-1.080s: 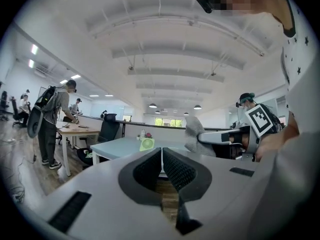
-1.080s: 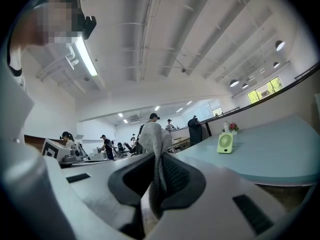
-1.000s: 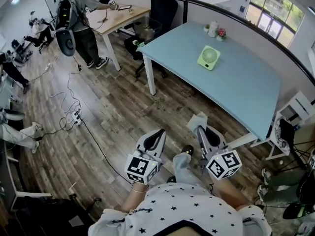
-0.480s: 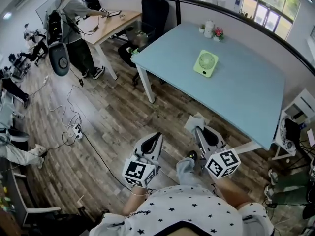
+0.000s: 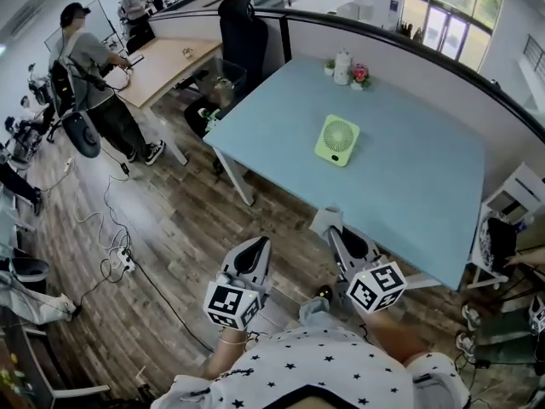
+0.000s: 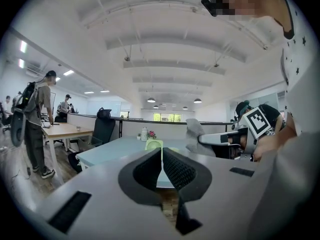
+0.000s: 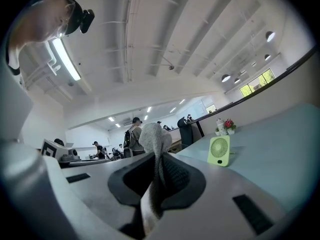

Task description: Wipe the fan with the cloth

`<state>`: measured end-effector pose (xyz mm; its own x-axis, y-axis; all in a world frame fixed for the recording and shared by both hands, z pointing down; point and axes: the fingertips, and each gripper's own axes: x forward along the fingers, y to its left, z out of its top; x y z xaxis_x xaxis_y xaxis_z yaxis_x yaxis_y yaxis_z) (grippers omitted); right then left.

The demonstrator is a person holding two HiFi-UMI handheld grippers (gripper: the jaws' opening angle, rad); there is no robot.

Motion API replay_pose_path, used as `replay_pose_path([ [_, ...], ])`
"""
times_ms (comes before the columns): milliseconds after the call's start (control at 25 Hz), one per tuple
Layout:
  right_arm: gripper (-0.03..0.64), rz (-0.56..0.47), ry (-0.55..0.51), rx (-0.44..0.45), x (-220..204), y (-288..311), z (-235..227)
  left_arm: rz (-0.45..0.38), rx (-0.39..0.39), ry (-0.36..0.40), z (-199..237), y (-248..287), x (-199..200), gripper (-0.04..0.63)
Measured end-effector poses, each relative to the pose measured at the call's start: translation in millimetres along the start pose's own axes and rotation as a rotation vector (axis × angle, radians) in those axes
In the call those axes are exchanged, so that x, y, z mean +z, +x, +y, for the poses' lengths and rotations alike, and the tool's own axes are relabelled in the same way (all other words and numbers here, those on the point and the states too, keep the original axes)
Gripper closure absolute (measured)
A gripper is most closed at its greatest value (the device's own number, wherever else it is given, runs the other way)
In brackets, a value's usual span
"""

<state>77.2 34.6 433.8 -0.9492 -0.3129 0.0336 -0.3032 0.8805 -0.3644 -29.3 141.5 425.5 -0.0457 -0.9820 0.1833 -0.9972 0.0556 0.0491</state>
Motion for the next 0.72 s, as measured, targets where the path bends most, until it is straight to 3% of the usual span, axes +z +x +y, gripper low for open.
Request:
replay_pose_path([
  [440,0.586,-0.022,0.007,-0.016,26,37,-71,-0.009,-0.032,0.002,9,92,14,0.563],
  [720,0.586,-0.049,0.048,-0.055,30,39,-94,0.023,-0.092,0.018,2,132,14,0.563],
])
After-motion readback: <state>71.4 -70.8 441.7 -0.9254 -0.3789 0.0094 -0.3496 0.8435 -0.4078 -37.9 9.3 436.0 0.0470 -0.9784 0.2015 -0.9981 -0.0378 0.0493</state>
